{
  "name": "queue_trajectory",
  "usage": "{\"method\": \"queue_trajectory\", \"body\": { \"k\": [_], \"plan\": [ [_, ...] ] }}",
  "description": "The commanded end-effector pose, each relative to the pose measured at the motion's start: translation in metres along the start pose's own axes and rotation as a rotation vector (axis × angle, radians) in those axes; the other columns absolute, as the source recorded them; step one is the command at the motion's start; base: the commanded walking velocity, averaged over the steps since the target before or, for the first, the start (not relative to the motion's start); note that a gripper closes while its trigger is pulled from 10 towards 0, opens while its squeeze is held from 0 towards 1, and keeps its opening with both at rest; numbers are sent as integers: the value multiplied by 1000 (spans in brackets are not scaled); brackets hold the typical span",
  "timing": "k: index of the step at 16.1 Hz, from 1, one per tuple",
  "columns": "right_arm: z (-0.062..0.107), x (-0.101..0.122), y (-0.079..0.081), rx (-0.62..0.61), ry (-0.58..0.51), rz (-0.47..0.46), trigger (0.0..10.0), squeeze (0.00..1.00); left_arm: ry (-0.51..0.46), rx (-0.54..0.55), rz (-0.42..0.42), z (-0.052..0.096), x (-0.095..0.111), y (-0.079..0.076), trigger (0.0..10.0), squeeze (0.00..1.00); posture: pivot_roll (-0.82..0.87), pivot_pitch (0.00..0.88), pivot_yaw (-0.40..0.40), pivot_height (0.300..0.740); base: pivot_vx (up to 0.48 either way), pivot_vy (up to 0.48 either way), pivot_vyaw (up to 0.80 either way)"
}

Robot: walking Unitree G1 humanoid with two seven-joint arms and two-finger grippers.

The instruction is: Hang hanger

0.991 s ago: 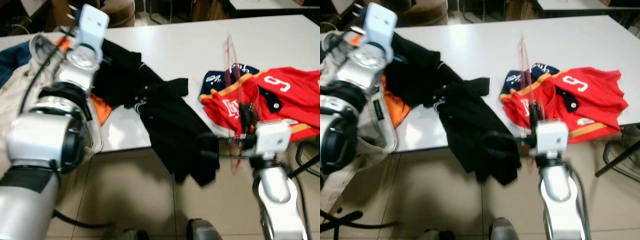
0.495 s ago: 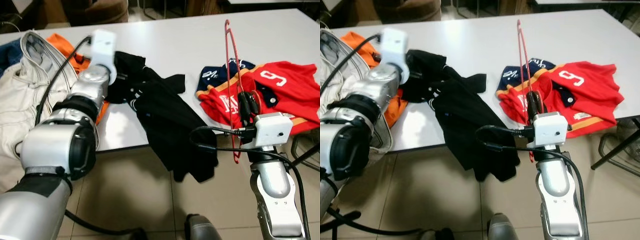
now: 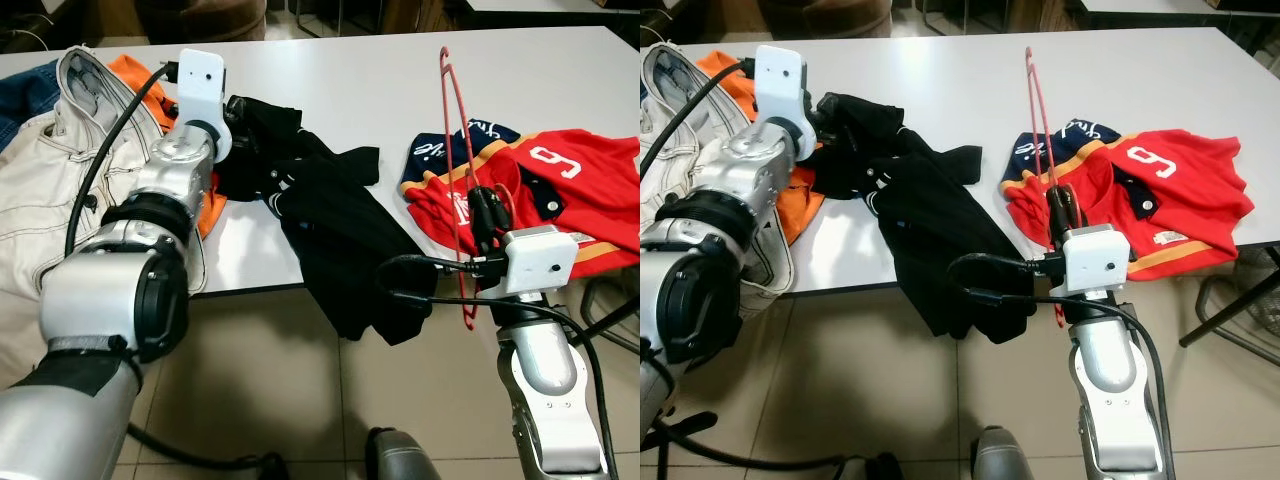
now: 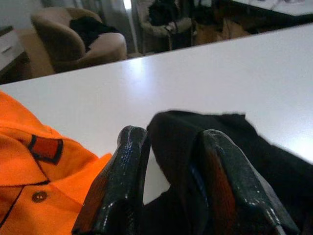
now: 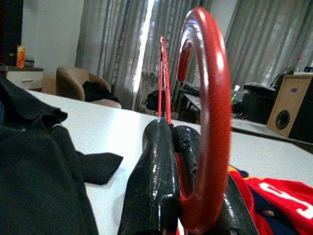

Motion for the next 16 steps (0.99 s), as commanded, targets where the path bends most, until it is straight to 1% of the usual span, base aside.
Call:
{"method": "queue_trajectory", "body": {
  "k": [1,2,3,4,5,6,7,8,9,10,11,12,13,14,15,16],
  "plan": [
    [-1,-2,2,14,9,-11,0,0,24,-4,-35,2,-10,6,10000,1000,-326,132,19,740,0,0,0],
    [-2,-3,2,17,10,-13,0,0,42,-8,-35,4,-16,8,10000,1000,-319,133,14,740,0,0,0],
    [-3,-5,3,20,13,-19,0,0,69,-12,12,7,-27,13,10000,1000,-306,131,10,740,0,0,0],
    [-4,-6,3,23,16,-23,0,0,80,-16,46,8,-32,14,10000,1000,-299,130,10,740,0,0,0],
    [-4,-7,4,29,19,-27,0,0,85,-59,159,10,-43,9,10000,1000,-294,129,10,740,0,0,0],
    [-5,-8,5,32,20,-29,0,0,9,-79,191,11,-39,9,10000,1000,-289,129,8,740,0,0,0],
    [-5,-9,5,32,20,-30,0,0,-68,-85,188,12,-29,11,10000,1000,-289,129,8,740,0,0,0],
    [-5,-11,5,34,23,-31,0,0,-172,-117,176,15,-17,10,10000,1000,-272,122,7,740,0,0,0],
    [-5,-13,6,39,26,-31,0,0,-214,-164,154,20,-19,6,10000,1000,-254,116,10,740,0,0,0],
    [-6,-14,6,45,27,-30,0,0,-237,-204,170,32,-32,3,10000,1000,-243,112,10,740,0,0,0],
    [-6,-15,6,46,26,-29,0,0,-254,-227,165,40,-38,1,10000,1000,-231,107,7,740,0,0,0],
    [-7,-16,6,47,26,-27,0,0,-341,-270,109,61,-44,0,10000,686,-223,106,5,740,0,0,0],
    [-7,-18,5,47,28,-17,0,0,-416,-295,78,75,-39,1,10000,686,-209,101,-1,740,0,0,0],
    [-7,-19,4,47,32,-7,0,0,-422,-305,58,78,-38,1,10000,686,-192,96,-10,740,0,0,0],
    [-5,-27,1,23,63,12,0,0,-372,-244,130,93,-58,10,10000,0,-180,89,-21,740,0,0,0],
    [-4,-28,1,17,70,10,0,0,-359,-230,146,96,-62,12,10000,0,-180,89,-21,740,0,0,0]
  ]
}}
Point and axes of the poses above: a point about 5 cm out from each wrist's last joint towards the gripper, its own z axis pointing back from the gripper into the wrist, its own x axis along the axis of the wrist's last joint, y = z × x, the point moved 1 cm from there along -z, pointing out of the wrist towards the gripper, and after that the axes turned 11 degrees about z, right-handed, at the moved point
